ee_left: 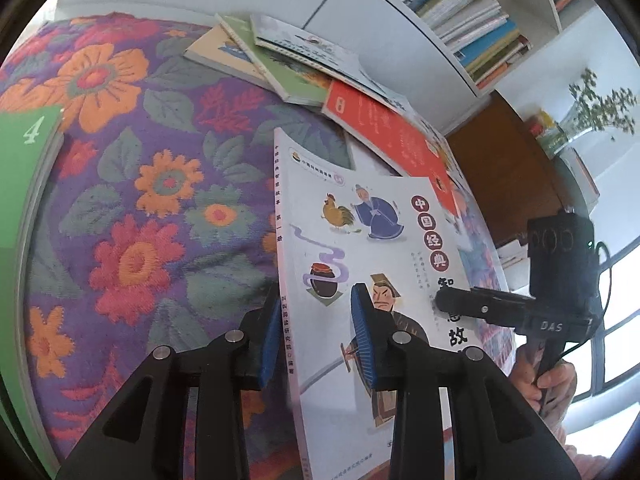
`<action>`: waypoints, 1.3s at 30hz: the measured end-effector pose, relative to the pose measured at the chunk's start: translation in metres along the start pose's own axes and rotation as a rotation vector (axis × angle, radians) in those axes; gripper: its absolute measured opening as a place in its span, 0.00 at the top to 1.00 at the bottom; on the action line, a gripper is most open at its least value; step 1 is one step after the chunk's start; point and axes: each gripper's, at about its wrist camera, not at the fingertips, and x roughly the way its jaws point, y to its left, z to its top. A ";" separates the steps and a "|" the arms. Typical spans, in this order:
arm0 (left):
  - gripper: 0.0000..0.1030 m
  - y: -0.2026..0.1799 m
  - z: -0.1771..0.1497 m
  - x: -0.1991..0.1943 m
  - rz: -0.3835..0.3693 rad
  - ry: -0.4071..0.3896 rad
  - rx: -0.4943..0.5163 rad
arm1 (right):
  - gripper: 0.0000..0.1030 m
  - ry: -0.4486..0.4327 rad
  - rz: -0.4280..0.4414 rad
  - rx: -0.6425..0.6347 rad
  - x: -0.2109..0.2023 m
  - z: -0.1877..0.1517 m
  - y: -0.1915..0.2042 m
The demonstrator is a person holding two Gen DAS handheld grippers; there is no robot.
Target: Organize books
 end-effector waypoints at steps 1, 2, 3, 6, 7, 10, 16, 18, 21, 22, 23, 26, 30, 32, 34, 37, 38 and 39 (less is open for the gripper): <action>0.71 -0.003 0.000 -0.001 0.003 -0.002 0.010 | 0.81 -0.003 -0.008 -0.005 -0.003 0.000 0.005; 0.71 -0.008 -0.001 -0.001 0.005 -0.003 0.020 | 0.81 -0.007 -0.018 -0.009 -0.005 -0.001 0.007; 0.71 -0.012 -0.001 -0.002 0.004 -0.002 0.030 | 0.81 -0.011 -0.031 -0.013 -0.007 0.000 0.010; 0.71 -0.020 -0.001 -0.007 0.002 -0.007 0.048 | 0.81 -0.023 -0.033 -0.008 -0.016 0.002 0.016; 0.71 -0.022 0.000 -0.010 -0.004 -0.011 0.047 | 0.81 -0.031 -0.042 -0.017 -0.019 0.003 0.019; 0.71 -0.024 0.003 -0.018 -0.010 -0.025 0.046 | 0.81 -0.035 -0.044 -0.017 -0.025 0.005 0.027; 0.71 -0.026 0.007 -0.041 0.018 -0.064 0.058 | 0.81 -0.041 -0.052 -0.057 -0.025 0.009 0.054; 0.71 -0.021 0.008 -0.052 0.015 -0.080 0.053 | 0.81 -0.046 -0.049 -0.069 -0.026 0.008 0.060; 0.71 -0.014 0.010 -0.067 0.022 -0.099 0.048 | 0.81 -0.049 -0.038 -0.088 -0.021 0.011 0.075; 0.71 -0.012 0.011 -0.072 0.027 -0.106 0.047 | 0.81 -0.048 -0.032 -0.095 -0.018 0.013 0.082; 0.71 -0.010 0.011 -0.077 0.031 -0.111 0.046 | 0.81 -0.049 -0.028 -0.100 -0.016 0.015 0.087; 0.71 -0.002 0.014 -0.095 0.051 -0.127 0.039 | 0.81 -0.055 -0.023 -0.121 -0.010 0.019 0.104; 0.71 0.011 0.022 -0.122 0.054 -0.159 0.019 | 0.81 -0.052 -0.013 -0.148 0.003 0.028 0.131; 0.71 0.019 0.025 -0.137 0.055 -0.183 0.011 | 0.81 -0.044 -0.003 -0.161 0.009 0.031 0.140; 0.71 0.029 0.028 -0.153 0.060 -0.212 -0.004 | 0.81 -0.029 0.010 -0.187 0.021 0.037 0.157; 0.71 0.046 0.032 -0.173 0.088 -0.247 -0.021 | 0.81 -0.011 0.036 -0.212 0.039 0.043 0.178; 0.71 0.051 0.032 -0.178 0.098 -0.253 -0.026 | 0.81 -0.007 0.041 -0.219 0.043 0.044 0.183; 0.71 0.059 0.032 -0.183 0.114 -0.257 -0.034 | 0.81 -0.001 0.049 -0.227 0.050 0.046 0.190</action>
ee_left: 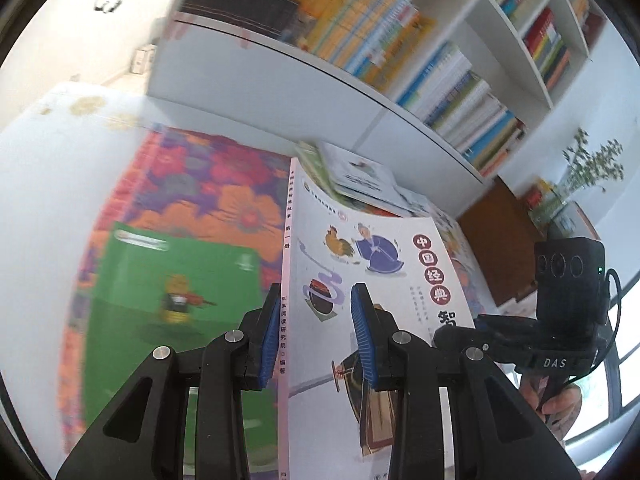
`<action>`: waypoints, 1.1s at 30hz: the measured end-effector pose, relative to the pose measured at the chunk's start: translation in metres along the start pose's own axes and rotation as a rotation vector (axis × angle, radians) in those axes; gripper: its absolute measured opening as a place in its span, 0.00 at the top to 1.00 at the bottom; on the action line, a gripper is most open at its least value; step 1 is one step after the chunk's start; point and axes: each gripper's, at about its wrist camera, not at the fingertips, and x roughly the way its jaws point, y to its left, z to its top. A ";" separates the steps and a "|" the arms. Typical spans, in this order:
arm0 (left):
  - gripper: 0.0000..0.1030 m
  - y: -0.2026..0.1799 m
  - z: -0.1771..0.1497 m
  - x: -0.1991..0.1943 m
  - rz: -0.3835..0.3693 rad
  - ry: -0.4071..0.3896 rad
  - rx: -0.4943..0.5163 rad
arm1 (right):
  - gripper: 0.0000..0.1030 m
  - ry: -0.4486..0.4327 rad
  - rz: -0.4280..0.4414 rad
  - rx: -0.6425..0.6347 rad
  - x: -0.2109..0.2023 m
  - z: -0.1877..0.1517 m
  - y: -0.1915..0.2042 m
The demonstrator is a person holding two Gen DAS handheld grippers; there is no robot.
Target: Organize books
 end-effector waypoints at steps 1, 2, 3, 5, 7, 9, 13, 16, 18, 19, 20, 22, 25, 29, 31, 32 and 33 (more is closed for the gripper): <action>0.71 0.006 0.000 -0.002 0.012 -0.002 -0.007 | 0.81 0.009 0.012 -0.007 0.009 0.003 0.006; 0.71 0.011 0.001 -0.004 0.025 -0.003 -0.014 | 0.81 0.019 0.023 -0.012 0.015 0.005 0.009; 0.71 0.018 0.000 -0.006 0.037 -0.002 -0.019 | 0.81 0.032 0.039 -0.016 0.026 0.007 0.014; 0.71 0.031 0.000 -0.011 0.047 -0.005 -0.036 | 0.81 0.050 0.042 -0.032 0.038 0.007 0.022; 0.71 0.043 -0.001 -0.012 0.055 -0.003 -0.050 | 0.81 0.070 0.046 -0.040 0.055 0.009 0.028; 0.71 0.058 -0.003 -0.014 0.066 0.009 -0.064 | 0.81 0.085 0.056 -0.036 0.067 0.010 0.031; 0.71 0.084 -0.007 -0.006 0.095 0.040 -0.091 | 0.81 0.107 0.058 -0.035 0.094 0.010 0.033; 0.71 0.102 -0.010 0.002 0.112 0.057 -0.117 | 0.81 0.127 0.057 -0.025 0.116 0.010 0.032; 0.71 0.112 -0.014 0.008 0.121 0.070 -0.141 | 0.81 0.143 0.057 -0.007 0.129 0.011 0.032; 0.71 0.116 -0.015 0.011 0.126 0.075 -0.145 | 0.81 0.159 0.055 0.001 0.137 0.010 0.032; 0.71 0.119 -0.017 0.013 0.139 0.079 -0.143 | 0.81 0.165 0.054 0.003 0.141 0.011 0.031; 0.71 0.123 -0.019 0.016 0.135 0.087 -0.147 | 0.81 0.168 0.042 -0.001 0.148 0.010 0.031; 0.71 0.128 -0.021 0.018 0.134 0.104 -0.155 | 0.81 0.176 0.044 0.012 0.153 0.013 0.025; 0.70 0.134 -0.024 0.022 0.144 0.120 -0.158 | 0.81 0.194 0.042 0.026 0.159 0.012 0.021; 0.68 0.133 -0.023 0.022 0.143 0.122 -0.158 | 0.81 0.204 0.018 0.022 0.163 0.011 0.021; 0.68 0.131 -0.022 0.023 0.154 0.125 -0.152 | 0.81 0.206 0.006 0.018 0.162 0.009 0.022; 0.68 0.129 -0.022 0.024 0.173 0.126 -0.137 | 0.80 0.206 0.000 0.018 0.163 0.010 0.022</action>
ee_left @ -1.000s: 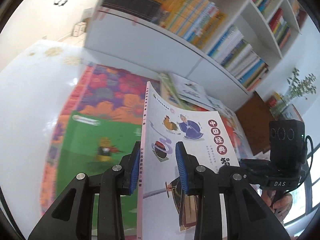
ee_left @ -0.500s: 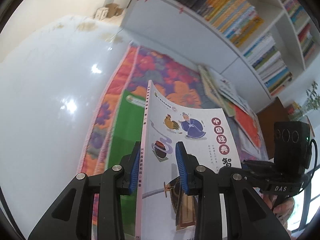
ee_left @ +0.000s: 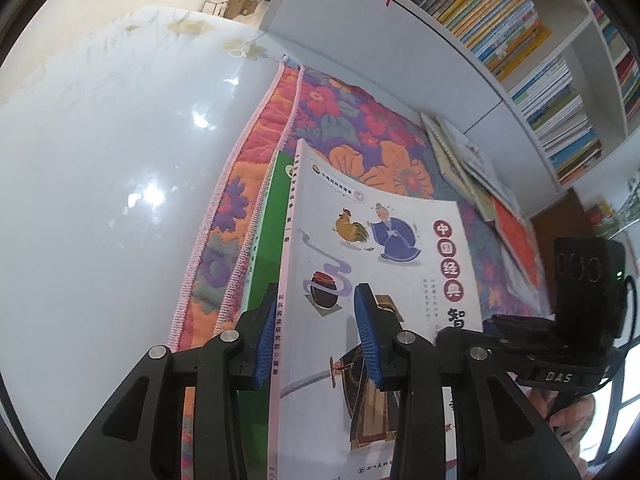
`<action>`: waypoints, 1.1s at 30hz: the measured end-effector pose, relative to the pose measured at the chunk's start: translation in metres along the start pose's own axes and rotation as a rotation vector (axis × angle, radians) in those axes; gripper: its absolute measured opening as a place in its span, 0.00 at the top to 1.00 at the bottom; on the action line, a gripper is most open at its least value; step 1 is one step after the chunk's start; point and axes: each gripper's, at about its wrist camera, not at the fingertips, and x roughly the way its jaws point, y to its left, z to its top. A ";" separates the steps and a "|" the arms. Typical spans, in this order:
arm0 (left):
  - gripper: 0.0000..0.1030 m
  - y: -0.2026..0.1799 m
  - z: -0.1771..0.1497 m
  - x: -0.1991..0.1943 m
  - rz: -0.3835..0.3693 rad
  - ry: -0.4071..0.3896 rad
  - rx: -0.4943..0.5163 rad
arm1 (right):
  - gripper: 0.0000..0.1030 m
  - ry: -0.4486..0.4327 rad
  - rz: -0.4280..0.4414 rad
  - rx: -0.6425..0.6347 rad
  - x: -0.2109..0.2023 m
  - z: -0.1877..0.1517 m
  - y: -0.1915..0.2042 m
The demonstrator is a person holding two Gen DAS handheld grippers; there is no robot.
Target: Organize books
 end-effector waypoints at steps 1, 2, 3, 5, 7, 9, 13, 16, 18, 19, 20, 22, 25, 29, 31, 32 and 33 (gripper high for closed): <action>0.68 -0.002 0.000 0.001 0.015 0.000 0.014 | 0.80 -0.001 0.006 0.005 0.000 0.000 -0.001; 0.68 -0.004 0.001 0.002 0.022 0.003 0.023 | 0.80 0.000 0.006 0.005 0.000 0.000 -0.001; 0.68 -0.005 0.001 0.002 0.030 0.004 0.027 | 0.80 0.004 -0.004 0.002 0.001 0.000 -0.001; 0.68 -0.006 0.001 0.002 0.043 0.007 0.029 | 0.79 0.007 -0.004 0.003 0.001 -0.001 -0.002; 0.67 -0.008 0.000 0.003 0.064 0.009 0.033 | 0.79 0.010 -0.006 0.005 0.002 0.000 -0.002; 0.66 -0.014 -0.001 0.003 0.113 0.007 0.052 | 0.79 0.014 -0.016 0.006 0.003 0.001 -0.001; 0.65 -0.021 -0.002 0.004 0.188 0.009 0.091 | 0.78 0.013 -0.043 -0.018 0.006 0.003 0.006; 0.64 -0.022 -0.001 0.003 0.200 0.013 0.096 | 0.78 0.014 -0.046 -0.017 0.006 0.003 0.005; 0.62 -0.022 -0.001 0.001 0.238 0.007 0.103 | 0.78 0.018 -0.050 -0.011 0.006 0.002 0.004; 0.61 -0.022 0.000 0.002 0.260 0.010 0.105 | 0.76 0.018 -0.053 -0.009 0.005 0.003 0.004; 0.61 -0.021 0.000 0.003 0.272 0.020 0.102 | 0.75 0.018 -0.053 -0.010 0.005 0.003 0.005; 0.61 -0.019 0.000 0.002 0.269 0.021 0.095 | 0.75 0.017 -0.060 -0.017 0.007 0.003 0.007; 0.61 -0.014 0.000 0.002 0.278 0.023 0.072 | 0.73 0.016 -0.078 -0.035 0.009 0.003 0.012; 0.61 -0.013 -0.003 -0.001 0.284 0.016 0.064 | 0.73 0.021 -0.089 -0.035 0.009 0.004 0.013; 0.61 -0.013 -0.003 -0.004 0.294 0.005 0.064 | 0.73 0.025 -0.090 -0.022 0.008 0.004 0.012; 0.61 -0.013 -0.002 -0.005 0.295 0.001 0.064 | 0.73 0.028 -0.094 -0.016 0.008 0.004 0.013; 0.61 -0.013 -0.001 -0.008 0.292 -0.003 0.061 | 0.72 0.032 -0.099 -0.011 0.008 0.004 0.013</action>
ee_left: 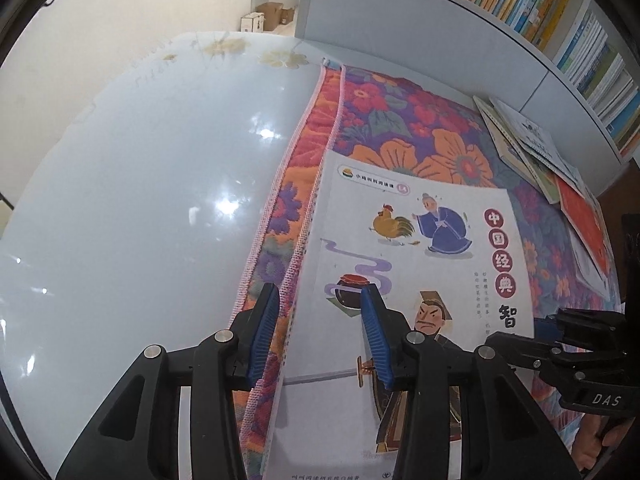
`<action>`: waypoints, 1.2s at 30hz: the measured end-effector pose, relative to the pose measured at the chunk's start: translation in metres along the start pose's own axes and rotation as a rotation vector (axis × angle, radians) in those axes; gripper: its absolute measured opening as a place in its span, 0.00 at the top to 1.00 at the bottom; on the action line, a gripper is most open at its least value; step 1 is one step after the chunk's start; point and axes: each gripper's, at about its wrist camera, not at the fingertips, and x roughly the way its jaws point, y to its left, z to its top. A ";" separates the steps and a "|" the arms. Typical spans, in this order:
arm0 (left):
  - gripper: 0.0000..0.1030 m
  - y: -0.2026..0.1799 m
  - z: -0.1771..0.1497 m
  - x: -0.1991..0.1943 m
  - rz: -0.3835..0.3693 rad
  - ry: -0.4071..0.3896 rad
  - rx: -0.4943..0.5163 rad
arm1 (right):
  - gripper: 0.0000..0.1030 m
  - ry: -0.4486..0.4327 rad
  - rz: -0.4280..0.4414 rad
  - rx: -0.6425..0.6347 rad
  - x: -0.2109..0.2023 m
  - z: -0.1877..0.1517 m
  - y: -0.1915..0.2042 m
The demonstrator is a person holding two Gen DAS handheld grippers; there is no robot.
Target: Organize books
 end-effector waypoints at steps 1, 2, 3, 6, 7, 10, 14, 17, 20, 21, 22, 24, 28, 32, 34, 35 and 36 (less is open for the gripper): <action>0.61 0.001 0.001 -0.002 -0.002 -0.005 -0.004 | 0.69 0.005 -0.003 0.002 0.000 0.000 0.000; 0.61 0.003 0.002 -0.005 0.001 -0.015 -0.012 | 0.67 0.009 0.000 0.003 0.000 0.000 0.001; 0.61 0.005 0.003 -0.008 0.009 -0.026 -0.023 | 0.62 0.013 0.005 0.004 -0.001 0.000 0.001; 0.61 0.009 0.004 -0.017 0.017 -0.043 -0.038 | 0.57 0.020 -0.020 0.005 -0.004 -0.002 0.002; 0.61 0.009 0.004 -0.019 0.021 -0.048 -0.040 | 0.57 0.020 -0.033 0.005 -0.006 -0.004 0.001; 0.60 0.006 0.003 -0.026 0.028 -0.061 -0.035 | 0.56 0.024 -0.063 0.019 -0.009 -0.007 -0.004; 0.59 -0.001 0.000 -0.033 0.052 -0.070 -0.019 | 0.55 0.031 -0.146 0.004 -0.009 -0.014 -0.019; 0.58 -0.010 -0.004 -0.040 0.043 -0.082 -0.004 | 0.55 0.027 -0.102 0.042 -0.017 -0.020 -0.035; 0.58 -0.026 -0.003 -0.047 0.036 -0.097 0.016 | 0.55 -0.003 -0.091 0.067 -0.033 -0.024 -0.048; 0.58 -0.032 -0.003 -0.049 0.032 -0.102 0.022 | 0.55 -0.013 -0.085 0.076 -0.040 -0.025 -0.053; 0.58 -0.040 -0.002 -0.051 0.020 -0.108 0.027 | 0.55 -0.026 -0.074 0.087 -0.047 -0.027 -0.058; 0.57 -0.054 -0.001 -0.054 -0.002 -0.117 0.038 | 0.55 -0.043 -0.067 0.096 -0.059 -0.030 -0.065; 0.56 -0.085 0.001 -0.052 -0.020 -0.117 0.061 | 0.55 -0.082 -0.060 0.115 -0.086 -0.040 -0.083; 0.56 -0.122 0.003 -0.045 -0.058 -0.104 0.084 | 0.55 -0.106 -0.057 0.147 -0.103 -0.048 -0.105; 0.56 -0.140 0.003 -0.043 -0.061 -0.104 0.100 | 0.55 -0.121 -0.054 0.170 -0.115 -0.057 -0.121; 0.56 -0.152 0.002 -0.041 -0.066 -0.100 0.112 | 0.55 -0.127 -0.052 0.179 -0.119 -0.059 -0.128; 0.56 -0.163 0.002 -0.039 -0.069 -0.097 0.124 | 0.55 -0.137 -0.049 0.193 -0.126 -0.063 -0.137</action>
